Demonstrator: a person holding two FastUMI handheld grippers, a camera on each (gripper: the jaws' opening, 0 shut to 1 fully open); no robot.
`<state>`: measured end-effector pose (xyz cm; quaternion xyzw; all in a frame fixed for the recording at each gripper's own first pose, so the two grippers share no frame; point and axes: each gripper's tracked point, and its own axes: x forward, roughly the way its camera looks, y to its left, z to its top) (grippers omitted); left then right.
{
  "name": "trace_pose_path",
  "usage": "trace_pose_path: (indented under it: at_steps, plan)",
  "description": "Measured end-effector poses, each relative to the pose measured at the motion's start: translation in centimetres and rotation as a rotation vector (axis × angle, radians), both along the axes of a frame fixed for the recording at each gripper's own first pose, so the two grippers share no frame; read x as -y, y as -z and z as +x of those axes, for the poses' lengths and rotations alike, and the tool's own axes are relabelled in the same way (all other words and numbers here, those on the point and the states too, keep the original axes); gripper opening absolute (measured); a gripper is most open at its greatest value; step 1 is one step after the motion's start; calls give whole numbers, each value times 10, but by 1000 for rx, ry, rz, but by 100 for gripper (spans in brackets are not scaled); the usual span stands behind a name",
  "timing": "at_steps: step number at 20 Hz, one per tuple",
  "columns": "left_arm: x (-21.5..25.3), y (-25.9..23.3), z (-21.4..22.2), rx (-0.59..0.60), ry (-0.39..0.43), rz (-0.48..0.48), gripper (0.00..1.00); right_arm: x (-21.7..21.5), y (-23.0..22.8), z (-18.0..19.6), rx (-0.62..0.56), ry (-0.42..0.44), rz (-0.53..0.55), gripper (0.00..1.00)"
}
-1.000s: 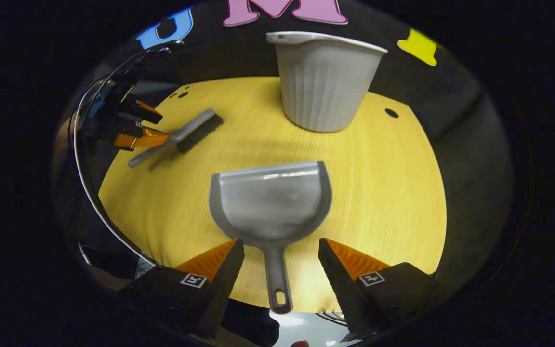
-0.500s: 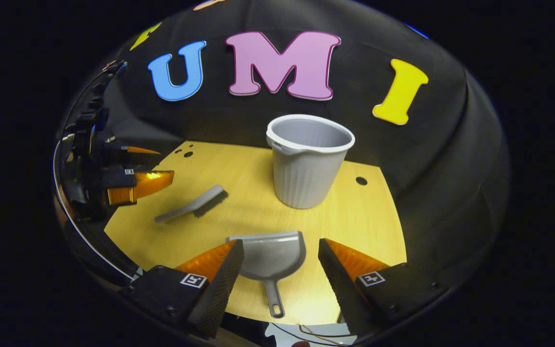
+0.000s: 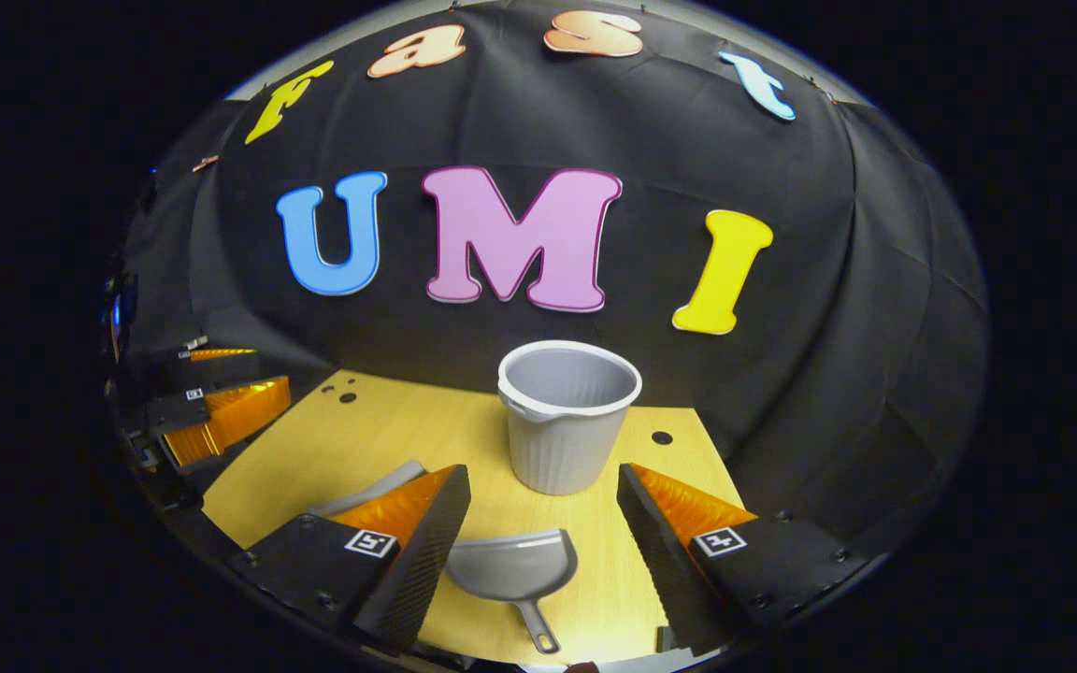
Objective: Pick up the small broom and dustpan from the desktop, sweep the trash into the dustpan with the broom, and then empty the trash into the garbage bin.
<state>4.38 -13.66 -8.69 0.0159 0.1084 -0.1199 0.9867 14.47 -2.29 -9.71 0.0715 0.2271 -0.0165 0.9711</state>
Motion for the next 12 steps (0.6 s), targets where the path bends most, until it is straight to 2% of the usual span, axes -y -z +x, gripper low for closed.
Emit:
trace_pose_path:
  at_steps: [3, 7, 12]
  plan:
    - [-1, -1, -17, -7, 5, -29, 91, 1, -22, -3, 92, 27, -6, 98]
    - [-9, -3, -23, -15, 3, -84, 91, -1, -36, -8, 130, 41, -50, 99]
    - [-34, -10, -23, 7, -7, -94, 91, -15, -55, -9, 162, 52, -54, 99]
